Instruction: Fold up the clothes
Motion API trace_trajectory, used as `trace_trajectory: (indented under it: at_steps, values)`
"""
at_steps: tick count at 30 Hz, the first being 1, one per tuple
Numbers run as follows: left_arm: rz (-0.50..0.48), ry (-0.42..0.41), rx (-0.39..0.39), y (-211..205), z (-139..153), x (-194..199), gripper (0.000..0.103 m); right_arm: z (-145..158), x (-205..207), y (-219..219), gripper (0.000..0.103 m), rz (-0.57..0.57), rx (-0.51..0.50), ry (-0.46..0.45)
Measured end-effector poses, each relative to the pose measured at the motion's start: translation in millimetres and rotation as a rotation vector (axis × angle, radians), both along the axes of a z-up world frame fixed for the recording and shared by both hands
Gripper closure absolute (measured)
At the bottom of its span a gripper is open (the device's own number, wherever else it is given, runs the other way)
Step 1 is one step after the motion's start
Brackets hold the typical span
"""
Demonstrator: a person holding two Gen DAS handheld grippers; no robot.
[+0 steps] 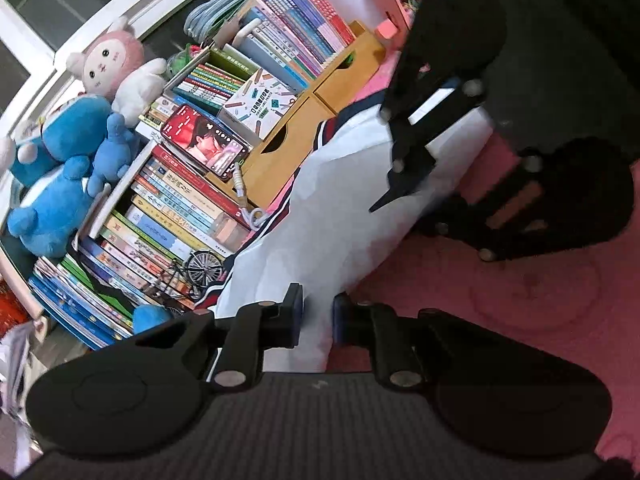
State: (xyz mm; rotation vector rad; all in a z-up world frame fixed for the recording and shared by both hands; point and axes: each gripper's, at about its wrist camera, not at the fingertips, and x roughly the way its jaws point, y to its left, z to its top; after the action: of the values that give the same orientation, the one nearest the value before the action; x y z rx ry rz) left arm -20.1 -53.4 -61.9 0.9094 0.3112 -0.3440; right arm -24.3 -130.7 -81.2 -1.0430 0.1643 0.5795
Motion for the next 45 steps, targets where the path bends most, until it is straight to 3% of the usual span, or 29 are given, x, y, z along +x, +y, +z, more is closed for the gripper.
trace_trajectory:
  at_steps: [1,4,6,7,8,9,13,15,19,24,27,29,31,33,36,39,42,43,45]
  values:
    - [-0.012,-0.009,0.001,-0.8,-1.1,1.5,0.080,0.6,2.6,0.9,0.088,-0.001,0.005,0.010]
    - [-0.106,-0.036,-0.042,-9.9,-7.7,1.9,0.010,5.4,3.2,-2.9,0.089,0.006,0.026,0.024]
    - [-0.156,-0.018,0.002,-19.5,-15.1,3.8,0.033,7.7,3.6,-6.5,0.089,0.014,0.026,0.025]
    - [-0.137,0.003,0.027,-19.6,-18.1,8.5,0.062,8.2,4.5,-8.7,0.090,0.015,0.017,0.023]
    - [-0.118,0.024,0.051,-19.6,-21.2,13.3,0.080,8.4,5.1,-11.2,0.090,0.017,0.007,0.021]
    - [-0.098,0.045,0.076,-19.7,-24.2,18.0,0.086,7.8,5.8,-14.8,0.091,0.020,-0.005,0.033]
    - [-0.037,0.109,0.116,-1.1,-26.8,24.9,0.091,-0.6,6.6,-32.9,0.091,0.020,-0.059,0.050]
    - [-0.011,0.119,0.151,16.0,-31.5,23.0,0.091,-1.3,12.5,-49.3,0.092,-0.026,-0.062,0.065]
    - [0.063,0.171,0.148,47.7,-33.9,24.2,0.091,2.6,28.2,-104.8,0.092,-0.163,-0.045,0.105]
    - [0.213,0.190,0.157,83.8,-44.1,22.0,0.091,1.6,34.9,-172.1,0.092,-0.292,-0.029,0.132]
    - [0.290,0.204,0.161,102.9,-46.2,15.9,0.091,1.5,31.4,-183.4,0.091,-0.311,0.010,0.155]
    - [0.387,0.206,0.173,124.9,-46.7,11.0,0.103,1.6,31.5,-183.4,0.091,-0.313,0.010,0.151]
    - [0.492,0.208,0.186,150.0,-49.4,5.1,0.103,4.7,32.8,-185.2,0.091,-0.313,0.028,0.162]
    - [0.550,0.216,0.138,170.4,-41.9,-5.7,0.103,8.6,33.7,-187.8,0.090,-0.315,0.055,0.181]
    - [0.600,0.259,-0.018,188.8,-16.5,-21.2,0.095,23.6,32.6,-196.5,0.082,-0.311,0.137,0.247]
    - [0.534,0.236,-0.178,176.3,15.6,-33.6,0.093,49.7,27.7,-215.4,0.058,-0.299,0.297,0.381]
    - [0.448,0.208,-0.371,149.2,44.7,-34.4,0.074,72.3,23.4,-225.4,0.025,-0.318,0.492,0.451]
    - [0.417,0.198,-0.446,138.5,52.5,-30.7,0.068,78.3,21.8,-224.2,0.018,-0.319,0.562,0.455]
    - [0.377,0.185,-0.562,115.2,58.3,-18.6,0.060,86.2,21.2,-212.2,0.017,-0.318,0.669,0.412]
